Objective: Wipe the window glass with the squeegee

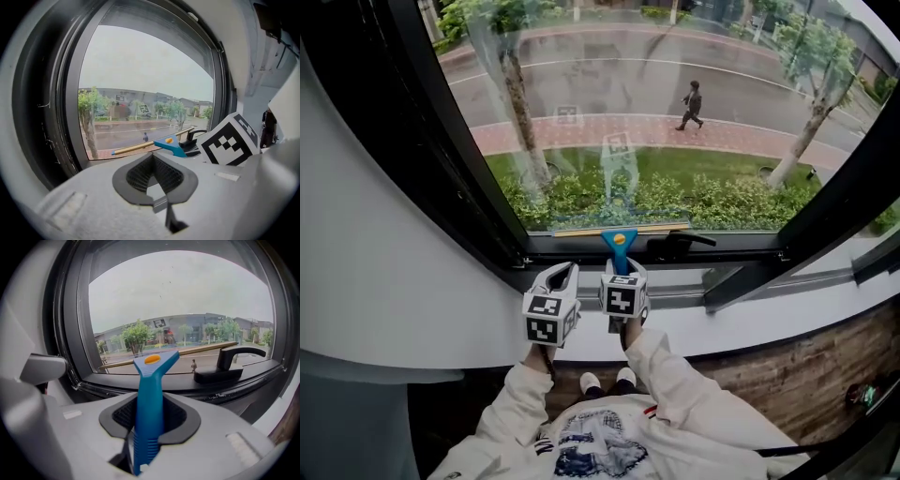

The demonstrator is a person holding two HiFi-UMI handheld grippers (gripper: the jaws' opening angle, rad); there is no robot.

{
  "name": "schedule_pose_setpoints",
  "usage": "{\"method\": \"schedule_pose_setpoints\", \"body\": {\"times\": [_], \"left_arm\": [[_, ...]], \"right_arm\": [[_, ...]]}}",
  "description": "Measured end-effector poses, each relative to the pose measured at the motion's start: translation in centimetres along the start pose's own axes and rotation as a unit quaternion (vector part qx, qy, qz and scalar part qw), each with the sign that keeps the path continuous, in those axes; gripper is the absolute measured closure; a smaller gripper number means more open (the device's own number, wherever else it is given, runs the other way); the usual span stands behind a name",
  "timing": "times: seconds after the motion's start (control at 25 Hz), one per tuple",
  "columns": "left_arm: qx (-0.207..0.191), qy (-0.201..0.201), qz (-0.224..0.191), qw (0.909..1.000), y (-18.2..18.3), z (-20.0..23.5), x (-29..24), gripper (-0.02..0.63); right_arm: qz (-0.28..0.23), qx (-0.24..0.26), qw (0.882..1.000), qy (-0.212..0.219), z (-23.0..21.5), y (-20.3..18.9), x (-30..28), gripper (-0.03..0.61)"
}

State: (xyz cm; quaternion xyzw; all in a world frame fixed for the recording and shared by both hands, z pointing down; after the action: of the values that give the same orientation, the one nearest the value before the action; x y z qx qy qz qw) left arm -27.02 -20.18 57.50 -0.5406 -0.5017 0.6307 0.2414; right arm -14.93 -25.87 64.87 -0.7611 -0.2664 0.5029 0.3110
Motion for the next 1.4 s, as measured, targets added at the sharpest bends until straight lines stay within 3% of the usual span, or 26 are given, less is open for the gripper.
{"method": "schedule_pose_setpoints", "body": {"times": [0.16, 0.4, 0.68, 0.8, 0.96, 1.12, 1.4], "left_arm": [[0.017, 0.014, 0.006, 0.9997, -1.4, -0.3, 0.7, 0.614], [0.035, 0.040, 0.024, 0.9983, -3.9, -1.3, 2.9, 0.614], [0.057, 0.058, 0.048, 0.9955, -7.8, -4.1, 4.5, 0.614], [0.058, 0.058, 0.047, 0.9955, -8.6, -5.2, 5.6, 0.614], [0.048, 0.052, 0.040, 0.9967, -9.0, -6.7, 7.9, 0.615], [0.027, 0.047, 0.017, 0.9984, -8.5, -7.8, 10.3, 0.614], [-0.028, 0.009, -0.027, 0.9992, -8.6, -13.0, 19.5, 0.614]], "right_arm": [[-0.022, 0.009, 1.000, 0.005, -0.5, 0.5, -0.1, 0.454], [-0.046, 0.011, 0.997, 0.065, -0.7, 0.3, 2.2, 0.454], [-0.100, 0.041, 0.991, 0.083, -3.1, 1.9, 5.5, 0.456], [-0.121, 0.037, 0.989, 0.077, -4.2, 2.5, 7.5, 0.456], [-0.107, 0.030, 0.991, 0.075, -5.9, 0.6, 10.6, 0.454], [-0.118, 0.020, 0.992, 0.047, -8.7, -0.8, 14.0, 0.454], [-0.128, 0.027, 0.991, -0.004, -11.6, -9.0, 27.3, 0.454]]}}
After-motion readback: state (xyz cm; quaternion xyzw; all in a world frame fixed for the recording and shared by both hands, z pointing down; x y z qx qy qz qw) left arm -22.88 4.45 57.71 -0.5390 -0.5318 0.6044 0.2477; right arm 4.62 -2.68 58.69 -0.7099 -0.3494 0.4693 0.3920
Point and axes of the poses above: the fingertips, and each gripper's own axes: x backward along the fingers, z to its left, y out of its top, the point moved 5 cm from there along x, backward along the fingers, and after that the axes turned 11 degrees about -x, right-handed, at the moved point
